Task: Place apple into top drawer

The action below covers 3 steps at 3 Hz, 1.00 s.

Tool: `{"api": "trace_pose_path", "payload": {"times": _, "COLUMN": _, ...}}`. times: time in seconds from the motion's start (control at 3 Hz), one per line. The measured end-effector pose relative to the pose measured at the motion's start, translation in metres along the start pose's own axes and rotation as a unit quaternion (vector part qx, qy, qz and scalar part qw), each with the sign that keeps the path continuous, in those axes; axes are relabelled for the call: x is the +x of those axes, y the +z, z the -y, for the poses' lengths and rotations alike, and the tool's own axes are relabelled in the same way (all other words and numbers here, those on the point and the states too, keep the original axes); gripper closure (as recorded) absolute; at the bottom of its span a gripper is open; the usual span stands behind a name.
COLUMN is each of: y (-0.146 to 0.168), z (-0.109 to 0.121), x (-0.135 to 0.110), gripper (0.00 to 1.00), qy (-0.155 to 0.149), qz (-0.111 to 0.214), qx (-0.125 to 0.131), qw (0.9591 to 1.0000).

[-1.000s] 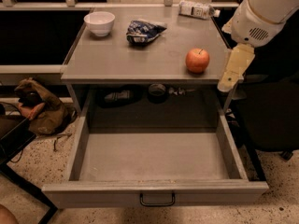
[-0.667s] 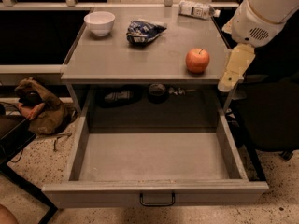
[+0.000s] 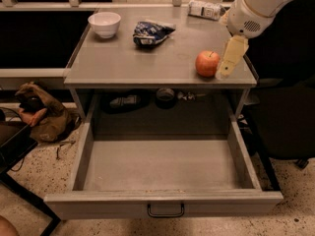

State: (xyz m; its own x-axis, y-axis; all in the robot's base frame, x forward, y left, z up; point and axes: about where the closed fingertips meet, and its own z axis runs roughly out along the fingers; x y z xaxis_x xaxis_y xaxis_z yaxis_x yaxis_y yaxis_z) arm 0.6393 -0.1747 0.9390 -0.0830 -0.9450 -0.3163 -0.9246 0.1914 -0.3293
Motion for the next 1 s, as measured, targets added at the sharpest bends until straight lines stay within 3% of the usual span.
{"api": "trace_pose_path", "payload": {"times": 0.33, "y": 0.000, "z": 0.000, "x": 0.000, "gripper": 0.00, "qy": 0.000, "qz": 0.000, "qx": 0.000, "qw": 1.0000}}
{"api": "trace_pose_path", "payload": {"times": 1.0, "y": 0.033, "z": 0.022, "x": 0.020, "gripper": 0.00, "qy": 0.017, "qz": 0.049, "qx": 0.015, "qw": 0.9985}}
